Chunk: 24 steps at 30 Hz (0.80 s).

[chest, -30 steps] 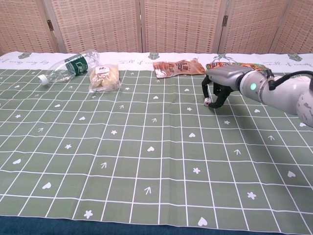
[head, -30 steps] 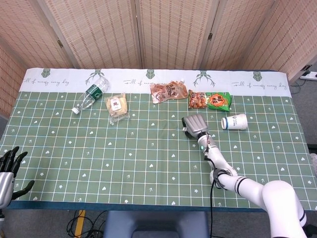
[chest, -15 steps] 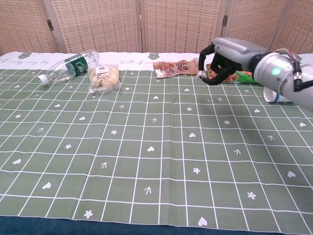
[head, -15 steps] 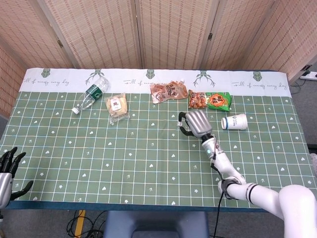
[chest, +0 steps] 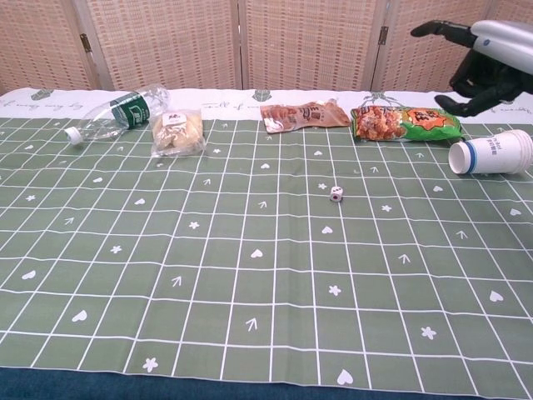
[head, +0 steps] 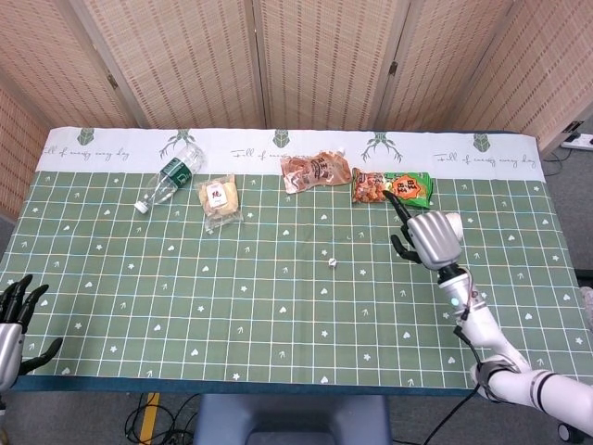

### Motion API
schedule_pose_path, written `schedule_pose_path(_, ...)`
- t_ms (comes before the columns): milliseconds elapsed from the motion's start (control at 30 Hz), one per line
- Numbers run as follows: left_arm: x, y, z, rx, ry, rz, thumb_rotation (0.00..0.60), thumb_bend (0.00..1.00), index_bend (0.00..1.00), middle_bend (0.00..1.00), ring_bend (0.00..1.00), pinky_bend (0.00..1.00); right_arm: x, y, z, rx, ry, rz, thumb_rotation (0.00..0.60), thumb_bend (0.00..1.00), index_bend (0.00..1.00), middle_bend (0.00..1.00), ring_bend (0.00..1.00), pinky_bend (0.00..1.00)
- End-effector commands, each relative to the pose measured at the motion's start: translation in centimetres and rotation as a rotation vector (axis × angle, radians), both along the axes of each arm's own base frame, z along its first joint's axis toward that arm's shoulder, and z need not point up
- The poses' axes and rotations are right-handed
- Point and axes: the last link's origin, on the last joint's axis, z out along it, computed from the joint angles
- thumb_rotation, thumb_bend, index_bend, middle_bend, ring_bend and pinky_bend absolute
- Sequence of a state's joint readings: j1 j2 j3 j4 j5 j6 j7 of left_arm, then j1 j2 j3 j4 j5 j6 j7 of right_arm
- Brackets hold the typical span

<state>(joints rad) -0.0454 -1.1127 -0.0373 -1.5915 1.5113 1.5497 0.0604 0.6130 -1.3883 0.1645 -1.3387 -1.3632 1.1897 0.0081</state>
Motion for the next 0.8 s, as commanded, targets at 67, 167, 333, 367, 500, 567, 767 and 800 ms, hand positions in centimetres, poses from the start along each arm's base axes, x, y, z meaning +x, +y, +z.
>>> schedule_pose_path(67,0.1,0.1,0.0,-0.002,0.003,-0.004,0.6,0.26,0.15,0.04,0.01,0.15,-2.6,2.8,3.1,-0.053,0.102,-0.041,0.6,0.39,0.0,0.88,1.0,1.0)
schedule_pose_path(167,0.4,0.3,-0.1,-0.003,0.006,-0.01,0.6,0.26,0.15,0.04,0.01,0.15,-4.1,5.0,5.0,-0.087,0.146,-0.08,0.6,0.39,0.09,0.81,0.92,0.99)
schedule_pose_path(333,0.8,0.8,-0.3,-0.008,0.006,-0.026,0.6,0.25,0.15,0.04,0.01,0.15,-6.3,9.0,7.6,-0.104,0.153,-0.157,0.6,0.39,0.25,0.58,0.62,0.72)
schedule_pose_path(367,0.9,0.9,-0.4,-0.009,0.008,-0.029,0.6,0.26,0.15,0.04,0.01,0.15,-6.8,10.0,8.2,-0.103,0.159,-0.176,0.6,0.39,0.25,0.51,0.52,0.62)
schedule_pose_path(500,1.3,1.3,-0.7,-0.012,0.006,-0.038,0.6,0.25,0.15,0.04,0.01,0.15,-8.5,13.1,9.3,-0.073,0.151,-0.238,0.6,0.39,0.23,0.26,0.2,0.28)
schedule_pose_path(567,1.5,1.5,-0.9,-0.016,0.006,-0.045,0.6,0.25,0.15,0.04,0.01,0.15,-9.1,14.4,9.5,-0.052,0.143,-0.261,0.6,0.39,0.18,0.18,0.11,0.2)
schedule_pose_path(767,2.1,2.0,-1.3,-0.029,0.009,-0.069,0.6,0.26,0.15,0.04,0.01,0.15,-9.9,17.1,9.7,-0.088,0.119,-0.277,0.6,0.39,0.15,0.15,0.07,0.16)
schedule_pose_path(800,2.2,2.1,-1.4,-0.031,0.009,-0.073,0.6,0.25,0.15,0.04,0.01,0.15,-9.8,17.2,9.8,-0.1,0.111,-0.272,0.6,0.39,0.15,0.15,0.07,0.16)
